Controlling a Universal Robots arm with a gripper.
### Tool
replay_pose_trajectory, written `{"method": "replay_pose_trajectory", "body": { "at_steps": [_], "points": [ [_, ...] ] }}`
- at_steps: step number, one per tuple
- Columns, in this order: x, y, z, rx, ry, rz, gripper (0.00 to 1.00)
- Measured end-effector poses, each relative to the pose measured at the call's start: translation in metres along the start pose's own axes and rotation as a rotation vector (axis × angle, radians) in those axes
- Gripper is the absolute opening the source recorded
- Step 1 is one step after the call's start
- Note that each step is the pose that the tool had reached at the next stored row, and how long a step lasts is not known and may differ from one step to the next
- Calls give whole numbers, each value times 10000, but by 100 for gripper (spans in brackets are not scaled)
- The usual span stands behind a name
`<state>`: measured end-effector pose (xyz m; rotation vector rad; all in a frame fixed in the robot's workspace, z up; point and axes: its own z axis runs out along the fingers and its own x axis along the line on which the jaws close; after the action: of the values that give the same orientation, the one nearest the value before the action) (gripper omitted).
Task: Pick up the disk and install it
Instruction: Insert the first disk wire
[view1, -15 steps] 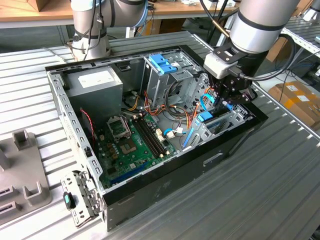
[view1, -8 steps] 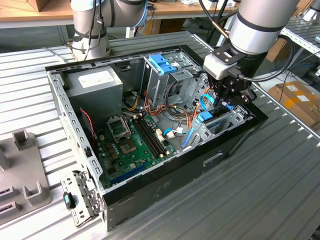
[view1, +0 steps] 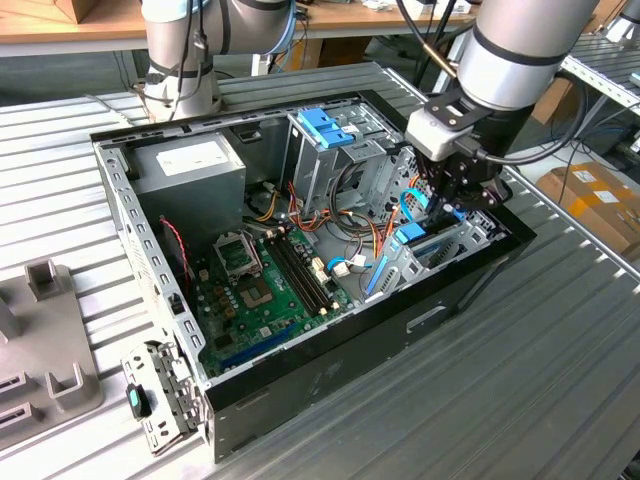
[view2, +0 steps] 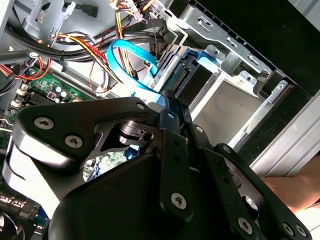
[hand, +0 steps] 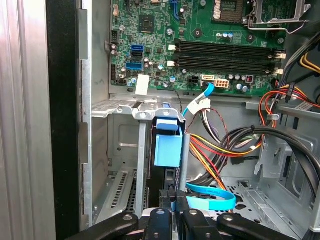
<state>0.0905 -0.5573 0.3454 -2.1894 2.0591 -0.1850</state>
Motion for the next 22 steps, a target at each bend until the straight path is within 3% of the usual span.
{"method": "replay_pose_trajectory", "body": {
  "at_steps": [7, 14, 15, 16, 18, 19, 20, 22],
  "points": [
    [0, 9, 51, -1, 8, -1, 16],
    [0, 11, 61, 1, -6, 1, 17],
    [0, 11, 60, 1, -3, 0, 29],
    [0, 10, 58, 0, 1, 0, 29],
    [0, 10, 58, 0, 1, -1, 41],
    [0, 10, 58, 0, 1, 0, 41],
    [0, 11, 58, 0, 1, 0, 47],
    [0, 11, 58, 0, 2, 0, 47]
  ]
}}
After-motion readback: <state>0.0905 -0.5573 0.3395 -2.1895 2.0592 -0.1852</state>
